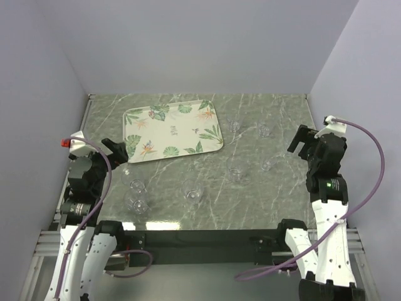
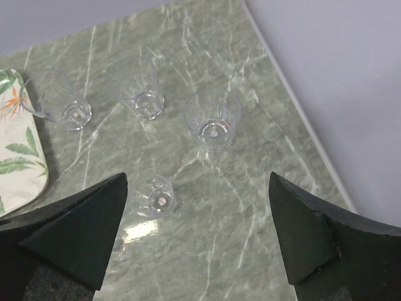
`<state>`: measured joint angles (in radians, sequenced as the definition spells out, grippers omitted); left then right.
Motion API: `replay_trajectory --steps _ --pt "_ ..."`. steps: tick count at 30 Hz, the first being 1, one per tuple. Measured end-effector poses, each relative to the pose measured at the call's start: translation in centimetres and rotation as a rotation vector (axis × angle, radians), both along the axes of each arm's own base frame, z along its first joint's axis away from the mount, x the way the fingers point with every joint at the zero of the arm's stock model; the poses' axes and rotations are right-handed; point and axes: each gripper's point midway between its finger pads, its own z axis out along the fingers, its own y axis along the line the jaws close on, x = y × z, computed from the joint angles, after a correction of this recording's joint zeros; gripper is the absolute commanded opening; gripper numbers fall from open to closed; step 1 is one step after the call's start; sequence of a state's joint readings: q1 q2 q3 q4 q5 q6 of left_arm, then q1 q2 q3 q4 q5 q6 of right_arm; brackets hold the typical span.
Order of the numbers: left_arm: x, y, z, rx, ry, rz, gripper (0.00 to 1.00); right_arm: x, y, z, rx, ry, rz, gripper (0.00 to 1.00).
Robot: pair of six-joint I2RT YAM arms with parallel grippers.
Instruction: Place the glasses into the tray
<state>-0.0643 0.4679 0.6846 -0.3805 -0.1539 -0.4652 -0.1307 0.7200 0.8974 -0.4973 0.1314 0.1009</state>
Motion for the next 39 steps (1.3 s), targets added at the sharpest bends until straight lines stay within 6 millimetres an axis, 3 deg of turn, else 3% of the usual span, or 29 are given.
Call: replay_trajectory --steps 6,13,17,22,26,33,39 --pt "1.3 -0.1 -2.0 -0.012 0.087 0.005 0.99 0.8 0.9 -0.6 -0.023 0.018 0.086 1.00" --pt "4.1 -0.5 -3.2 -0.040 0.194 0.014 0.99 0.4 6.6 -0.5 -0.190 -0.022 0.542 1.00" --pt "5.4 -0.1 -2.8 -0.038 0.218 0.033 0.99 0.0 9.0 -2.0 -0.188 0.020 0.728 1.00" --pt "6.6 2.7 -3.5 -0.041 0.271 0.130 0.99 0.5 11.1 -5.0 -0.088 0.110 0.872 1.00" --pt "7.7 5.6 -5.1 -0.057 0.360 0.227 0.90 -0.3 12.3 -6.6 -0.029 0.125 0.940 1.00" --pt "10.2 8.5 -9.8 -0.084 0.561 0.316 0.76 -0.8 12.9 -6.7 -0.020 0.107 0.971 1.00" --pt "11.8 9.8 -12.0 -0.073 0.659 0.370 0.72 -0.6 12.9 -6.6 -0.024 0.102 0.970 1.00"
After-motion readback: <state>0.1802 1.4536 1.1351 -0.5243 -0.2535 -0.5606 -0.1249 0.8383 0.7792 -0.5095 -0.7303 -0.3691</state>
